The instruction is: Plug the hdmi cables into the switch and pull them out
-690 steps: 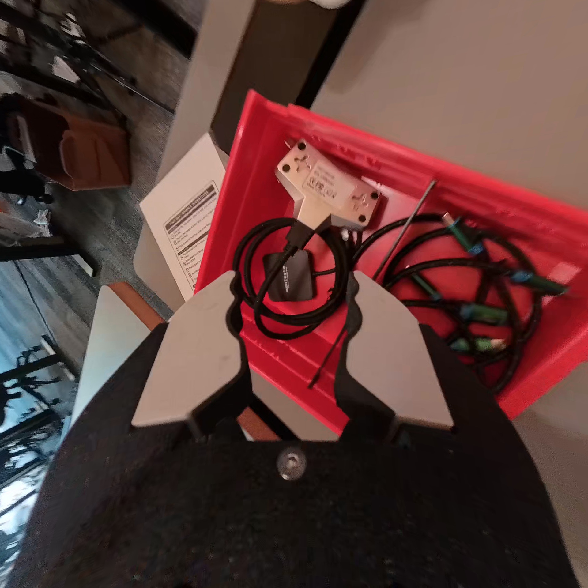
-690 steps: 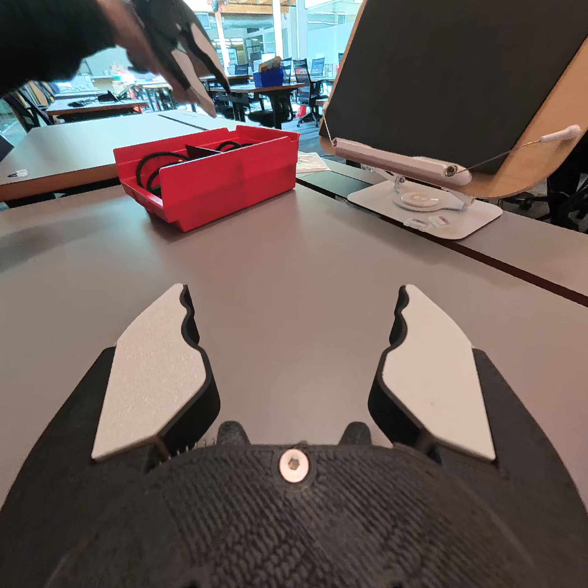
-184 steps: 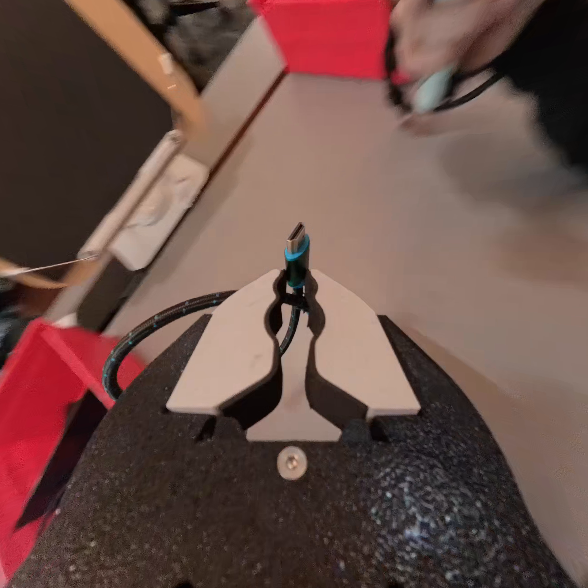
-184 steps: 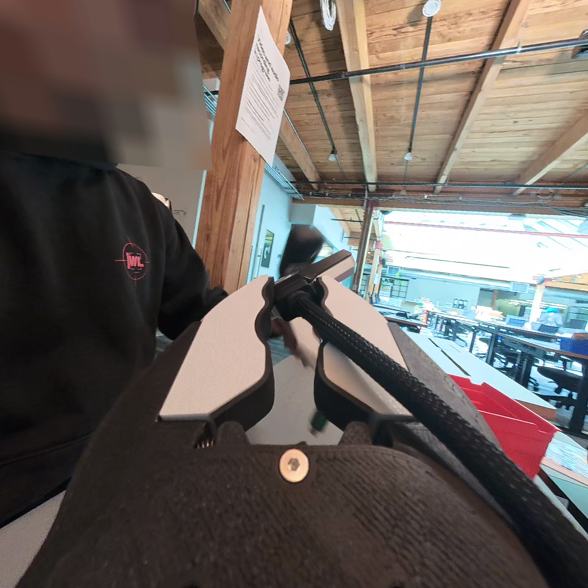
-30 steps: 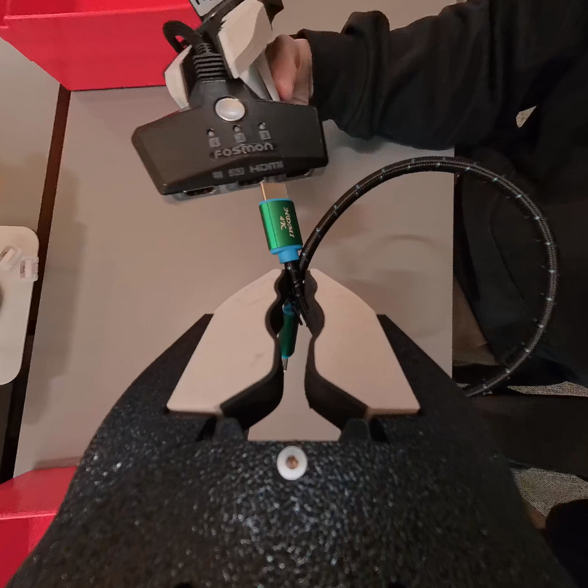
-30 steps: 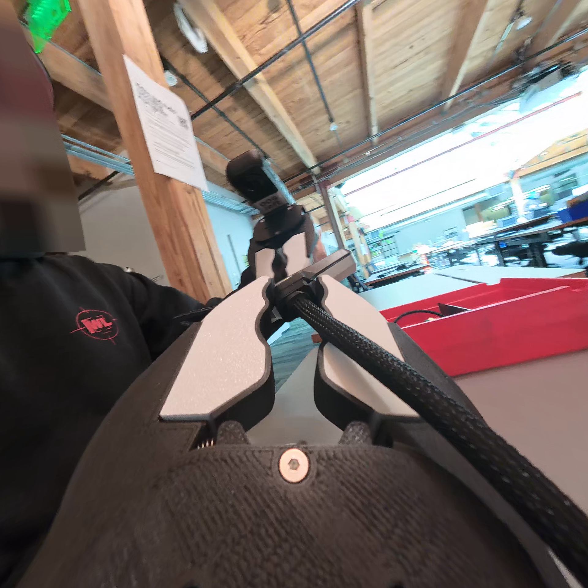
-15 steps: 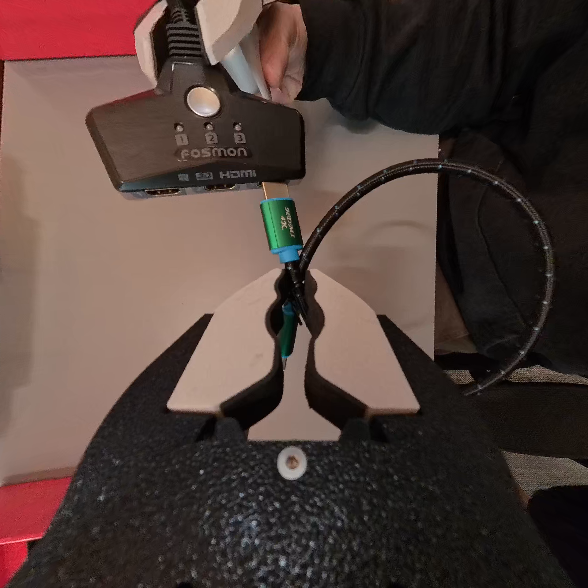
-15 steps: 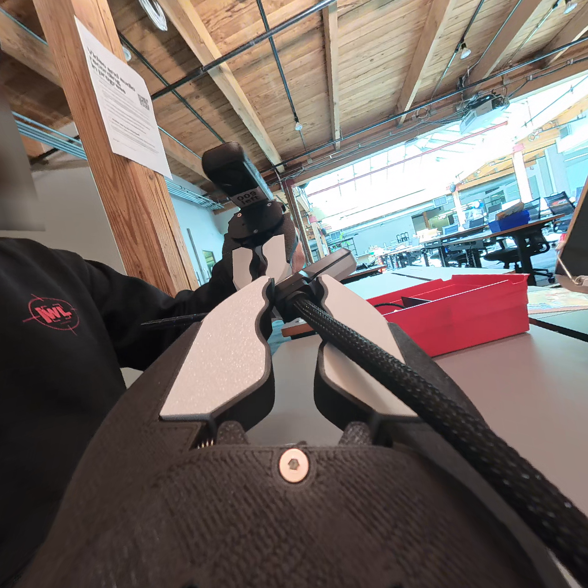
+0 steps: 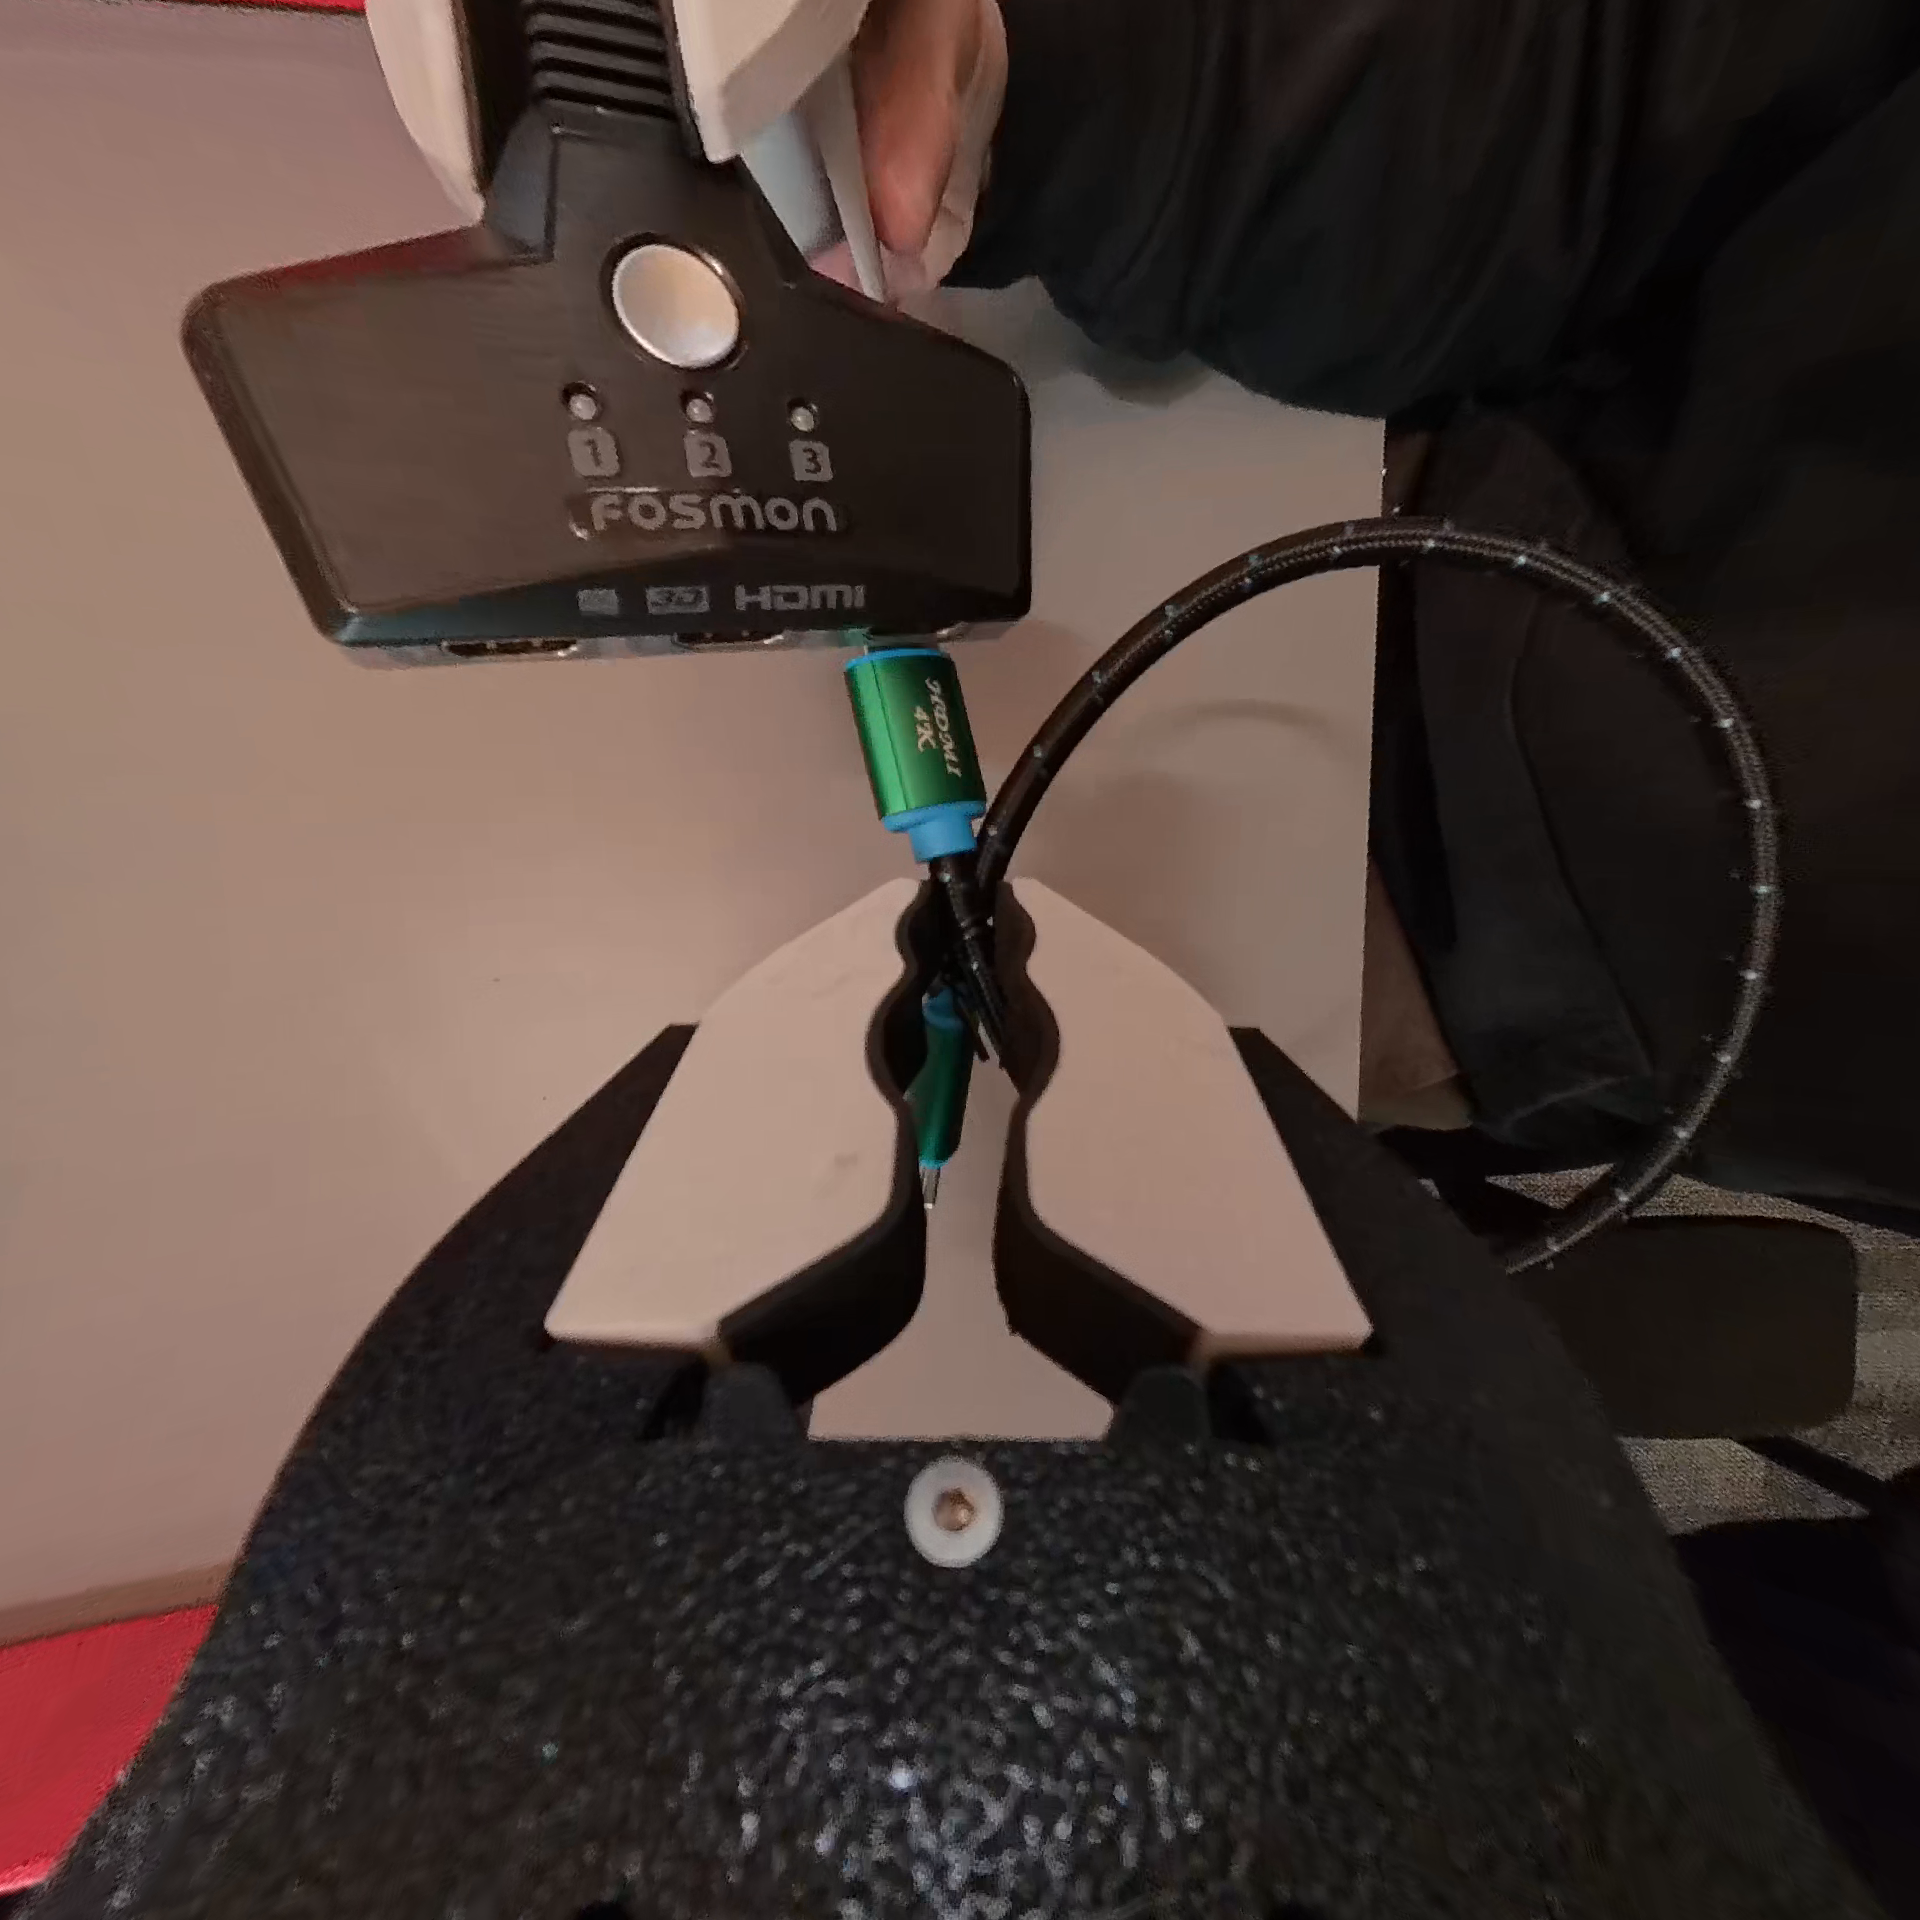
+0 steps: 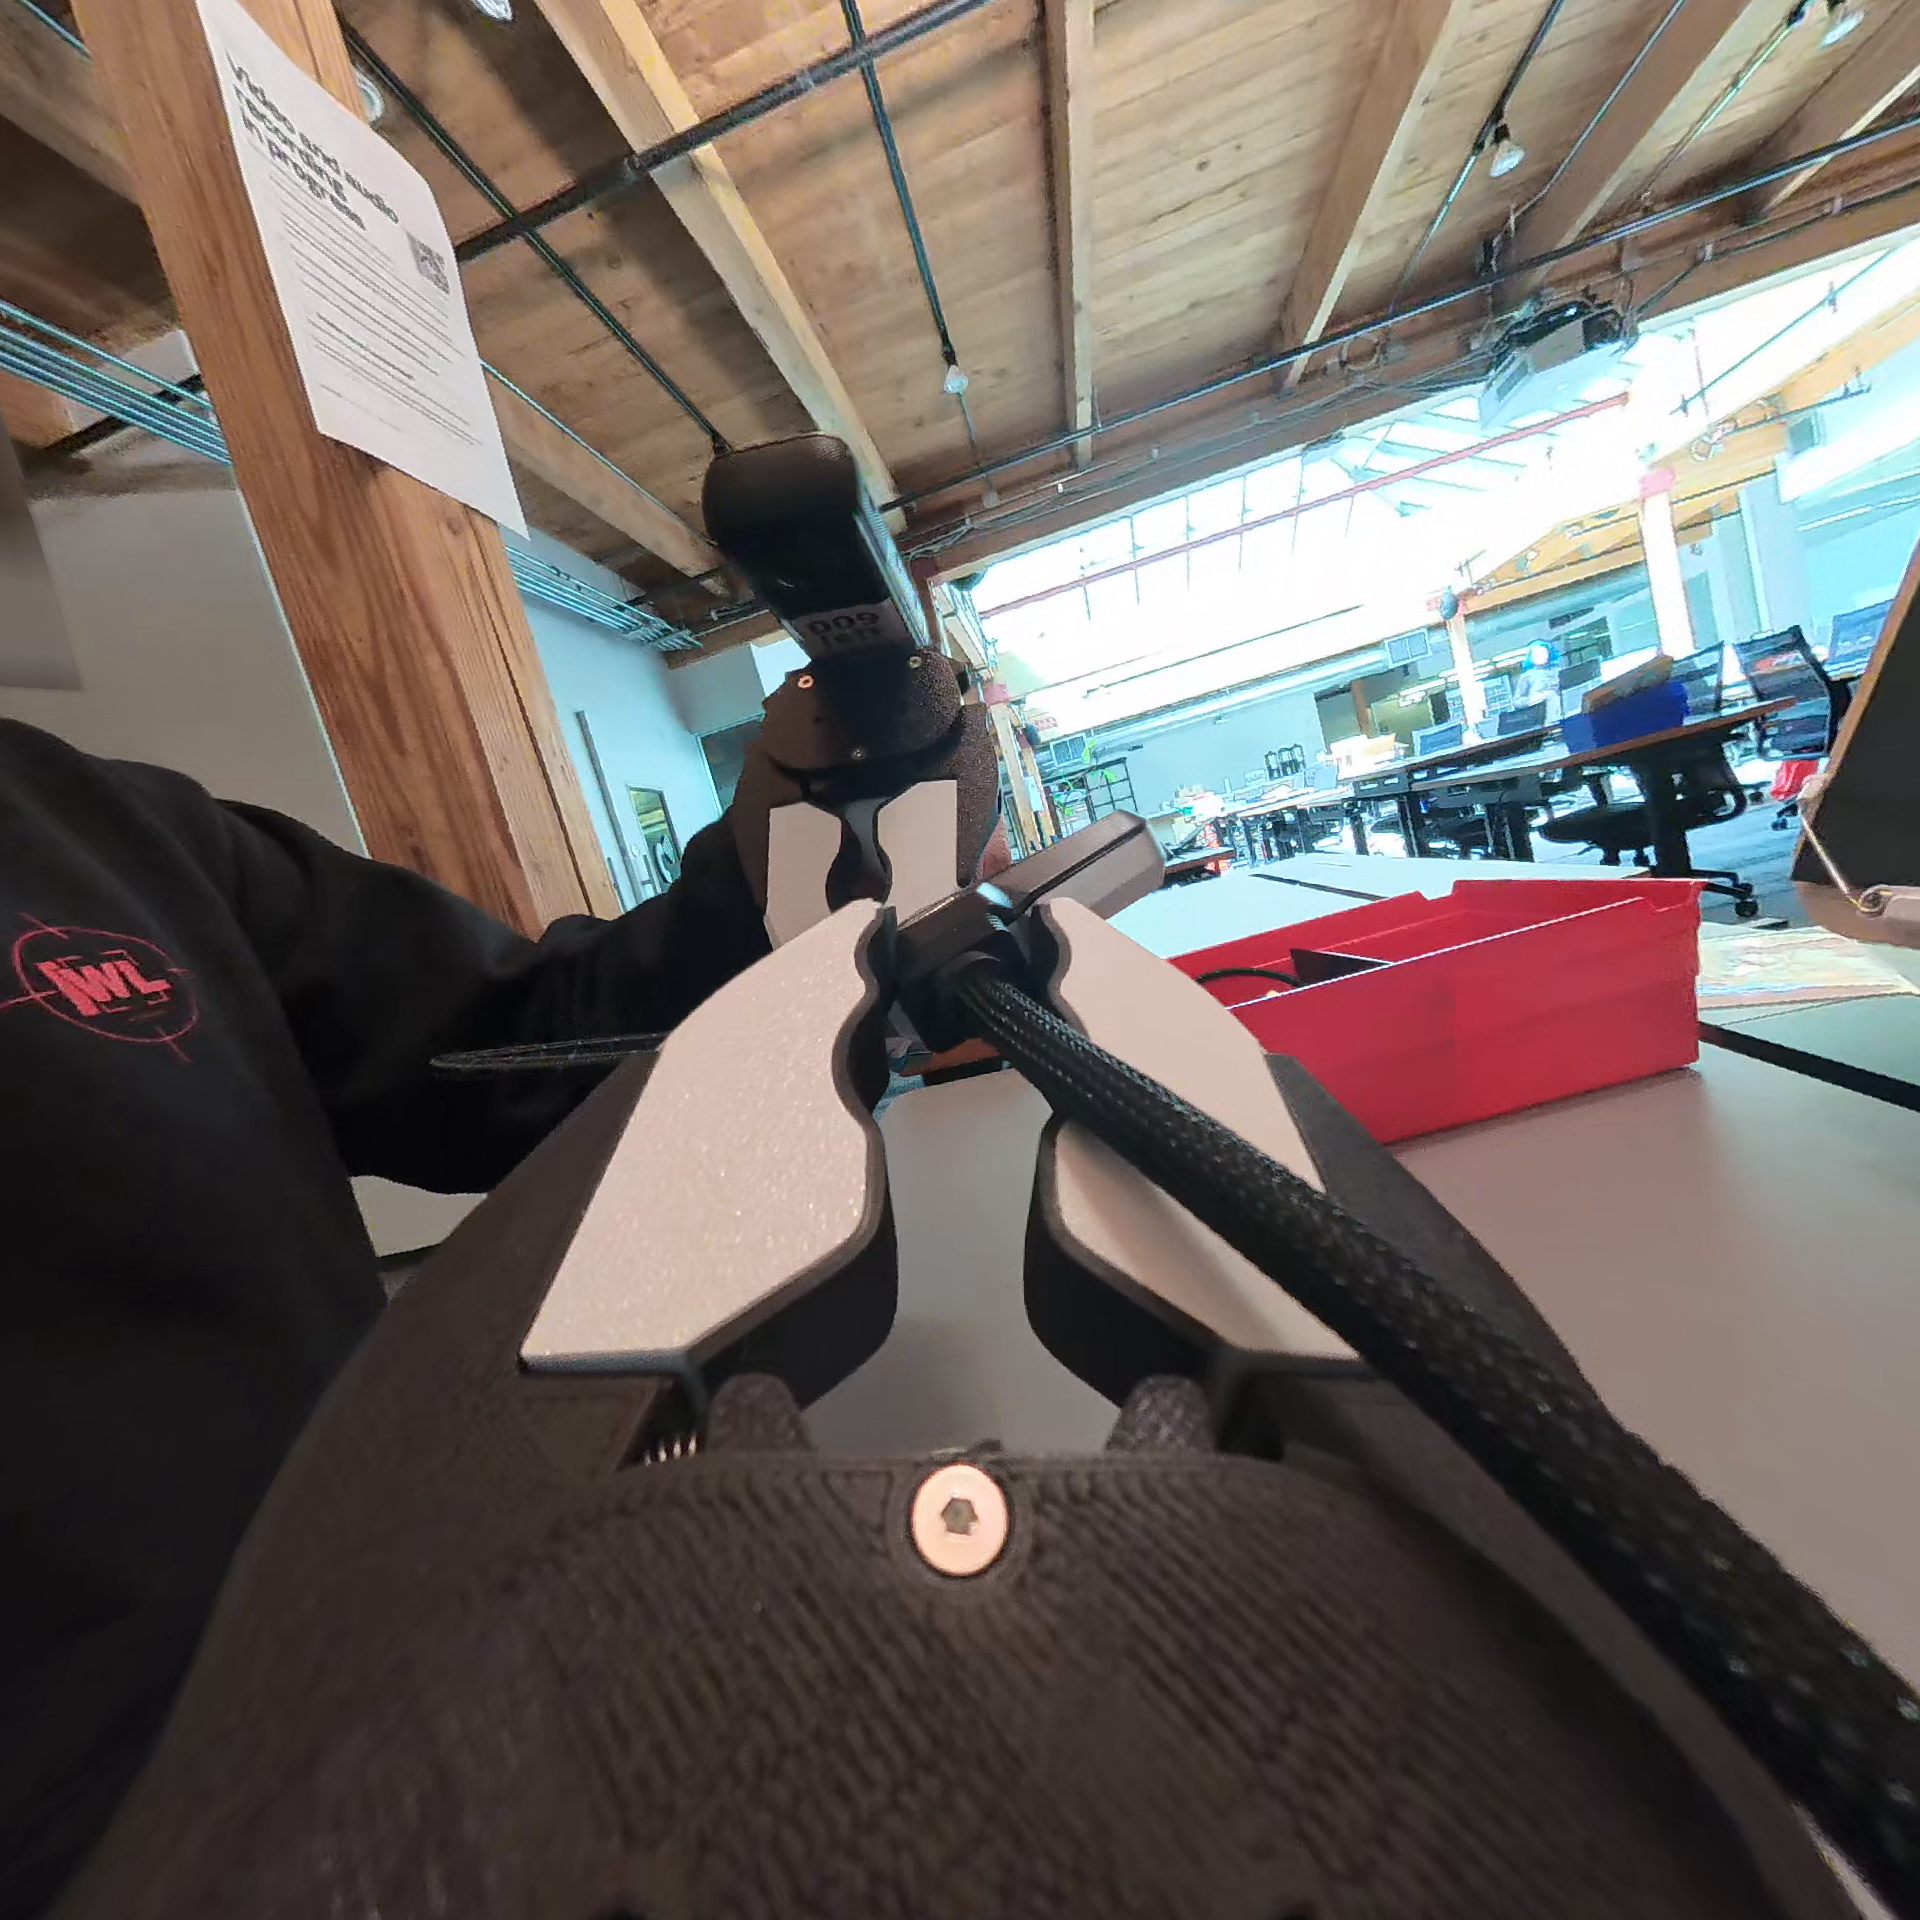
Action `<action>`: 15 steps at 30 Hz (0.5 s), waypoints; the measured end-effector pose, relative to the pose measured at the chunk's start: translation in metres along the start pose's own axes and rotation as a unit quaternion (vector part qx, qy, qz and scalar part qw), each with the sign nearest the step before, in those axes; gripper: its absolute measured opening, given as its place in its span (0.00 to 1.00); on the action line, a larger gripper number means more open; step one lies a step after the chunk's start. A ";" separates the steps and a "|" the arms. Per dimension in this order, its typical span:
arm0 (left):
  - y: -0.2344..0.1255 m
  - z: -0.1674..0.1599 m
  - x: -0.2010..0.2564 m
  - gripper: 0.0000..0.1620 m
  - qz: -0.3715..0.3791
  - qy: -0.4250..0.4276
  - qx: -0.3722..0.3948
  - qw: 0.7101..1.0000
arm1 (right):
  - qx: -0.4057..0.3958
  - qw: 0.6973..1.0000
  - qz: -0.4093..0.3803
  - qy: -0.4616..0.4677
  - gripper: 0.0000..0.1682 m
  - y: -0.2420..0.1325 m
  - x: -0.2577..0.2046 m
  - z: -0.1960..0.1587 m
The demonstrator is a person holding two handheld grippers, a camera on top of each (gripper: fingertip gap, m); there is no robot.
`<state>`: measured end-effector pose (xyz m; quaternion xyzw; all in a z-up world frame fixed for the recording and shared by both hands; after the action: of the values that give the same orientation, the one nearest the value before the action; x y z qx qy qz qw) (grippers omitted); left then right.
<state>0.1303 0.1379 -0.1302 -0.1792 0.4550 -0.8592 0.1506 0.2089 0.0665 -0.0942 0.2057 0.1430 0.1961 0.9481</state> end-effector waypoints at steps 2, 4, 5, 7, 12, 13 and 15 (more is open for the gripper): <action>-0.002 0.000 -0.002 0.06 0.006 0.002 -0.003 1.000 | 0.002 1.000 0.000 -0.001 0.15 -0.003 0.000 0.002; -0.006 0.001 -0.002 0.06 0.005 0.004 0.003 1.000 | 0.008 1.000 0.003 0.004 0.15 -0.005 0.001 0.004; -0.009 0.002 -0.001 0.06 0.004 0.004 0.007 1.000 | 0.010 1.000 0.004 0.006 0.15 -0.006 0.001 0.005; -0.011 0.004 0.000 0.06 0.003 0.006 0.010 1.000 | 0.013 1.000 0.005 0.009 0.15 -0.007 0.002 0.005; -0.007 0.004 0.003 0.06 -0.002 0.016 -0.001 1.000 | 0.016 1.000 0.009 0.011 0.15 -0.007 0.002 0.005; -0.007 0.004 0.004 0.06 -0.004 0.016 0.001 1.000 | 0.016 1.000 0.010 0.011 0.15 -0.008 0.002 0.004; -0.007 0.004 0.005 0.06 -0.009 0.016 0.001 1.000 | 0.016 1.000 0.011 0.013 0.15 -0.008 0.002 0.004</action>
<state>0.1274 0.1363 -0.1215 -0.1691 0.4547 -0.8638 0.1360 0.2147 0.0593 -0.0952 0.2200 0.1561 0.2066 0.9405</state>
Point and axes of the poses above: each gripper's, where its closed fingertips meet, y out along the fingers, z out of its top, x = y × z across the jaws, the point moved 1 cm from there along -y, back along the fingers, and after that the axes turned 5 degrees about -y, right-handed, at the moved point
